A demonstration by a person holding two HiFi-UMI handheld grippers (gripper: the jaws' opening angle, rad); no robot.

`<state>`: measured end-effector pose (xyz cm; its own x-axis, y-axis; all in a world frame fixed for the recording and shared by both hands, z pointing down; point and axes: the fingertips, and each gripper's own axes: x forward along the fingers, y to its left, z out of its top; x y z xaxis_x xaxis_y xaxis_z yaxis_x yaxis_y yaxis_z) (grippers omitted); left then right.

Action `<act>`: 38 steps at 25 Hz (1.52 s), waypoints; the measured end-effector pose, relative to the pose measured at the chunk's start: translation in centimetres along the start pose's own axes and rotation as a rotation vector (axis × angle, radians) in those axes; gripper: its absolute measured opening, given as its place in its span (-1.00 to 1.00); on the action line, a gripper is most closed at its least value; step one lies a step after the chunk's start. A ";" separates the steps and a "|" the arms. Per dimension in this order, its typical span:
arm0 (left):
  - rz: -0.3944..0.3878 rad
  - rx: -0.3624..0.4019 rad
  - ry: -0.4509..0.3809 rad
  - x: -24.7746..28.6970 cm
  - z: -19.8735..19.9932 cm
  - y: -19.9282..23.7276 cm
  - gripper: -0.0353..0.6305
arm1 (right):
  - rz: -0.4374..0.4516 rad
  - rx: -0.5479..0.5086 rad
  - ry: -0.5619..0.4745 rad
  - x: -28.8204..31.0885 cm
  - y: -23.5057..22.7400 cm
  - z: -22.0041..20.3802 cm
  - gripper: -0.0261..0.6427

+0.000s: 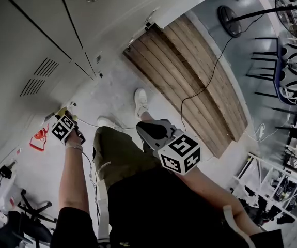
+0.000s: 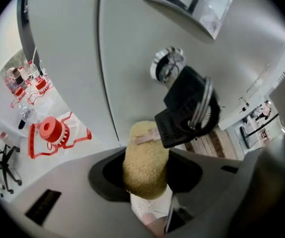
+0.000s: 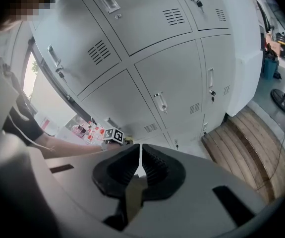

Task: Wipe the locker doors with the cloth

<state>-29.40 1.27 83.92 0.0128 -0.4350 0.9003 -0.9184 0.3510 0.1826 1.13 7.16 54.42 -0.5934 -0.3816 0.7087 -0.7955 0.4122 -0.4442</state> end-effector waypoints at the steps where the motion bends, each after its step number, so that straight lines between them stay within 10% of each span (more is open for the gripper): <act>1: 0.001 0.004 -0.003 -0.2 0.1 0.2 -0.39 | 0.003 -0.003 0.000 0.1 0.1 0.0 -0.84; 38: 0.087 0.251 0.023 -8.7 1.5 4.7 -0.39 | 0.129 -0.085 -0.072 1.3 6.0 2.8 -0.84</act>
<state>-34.44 5.48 76.34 -0.0647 -0.3923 0.9175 -0.9858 0.1681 0.0024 -4.80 6.78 51.13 -0.6995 -0.3780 0.6065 -0.7009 0.5286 -0.4789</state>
